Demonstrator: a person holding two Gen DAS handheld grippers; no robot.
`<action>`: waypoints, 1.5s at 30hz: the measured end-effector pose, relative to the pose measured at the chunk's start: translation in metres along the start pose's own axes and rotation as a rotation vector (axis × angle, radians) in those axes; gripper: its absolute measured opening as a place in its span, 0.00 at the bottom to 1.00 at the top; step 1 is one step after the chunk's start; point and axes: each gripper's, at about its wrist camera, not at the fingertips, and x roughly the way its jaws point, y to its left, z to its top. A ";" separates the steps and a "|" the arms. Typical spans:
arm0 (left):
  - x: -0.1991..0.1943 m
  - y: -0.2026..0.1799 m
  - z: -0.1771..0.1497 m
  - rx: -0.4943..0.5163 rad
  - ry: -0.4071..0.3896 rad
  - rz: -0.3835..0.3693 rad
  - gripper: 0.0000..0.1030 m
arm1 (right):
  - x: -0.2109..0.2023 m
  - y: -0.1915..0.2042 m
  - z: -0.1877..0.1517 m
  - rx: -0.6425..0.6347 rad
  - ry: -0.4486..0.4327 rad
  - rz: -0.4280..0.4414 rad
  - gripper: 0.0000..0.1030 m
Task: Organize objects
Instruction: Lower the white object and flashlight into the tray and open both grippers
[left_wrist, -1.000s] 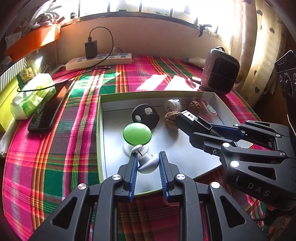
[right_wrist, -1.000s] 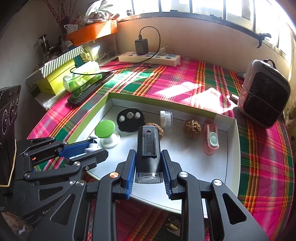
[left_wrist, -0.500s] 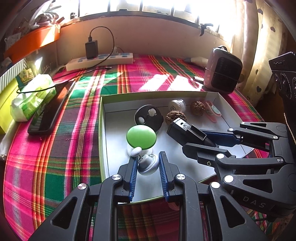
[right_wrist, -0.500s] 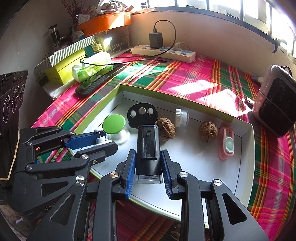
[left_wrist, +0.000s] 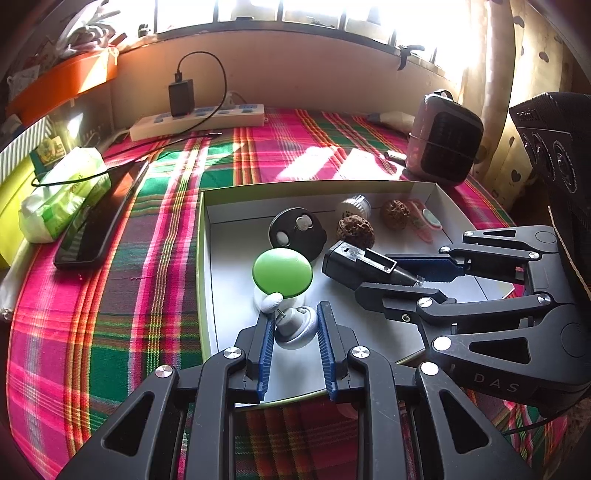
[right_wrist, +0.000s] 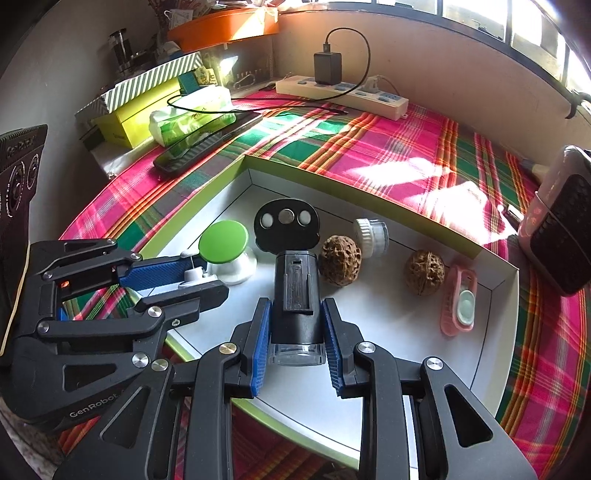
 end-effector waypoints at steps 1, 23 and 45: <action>0.000 0.000 0.000 -0.001 0.000 0.000 0.20 | 0.000 -0.001 0.000 0.004 0.002 0.001 0.28; 0.001 -0.001 0.001 0.003 0.002 0.014 0.21 | 0.007 0.003 0.000 -0.054 -0.002 -0.046 0.28; -0.001 -0.004 -0.002 0.007 0.000 0.009 0.27 | 0.004 0.006 -0.003 -0.055 -0.002 -0.073 0.32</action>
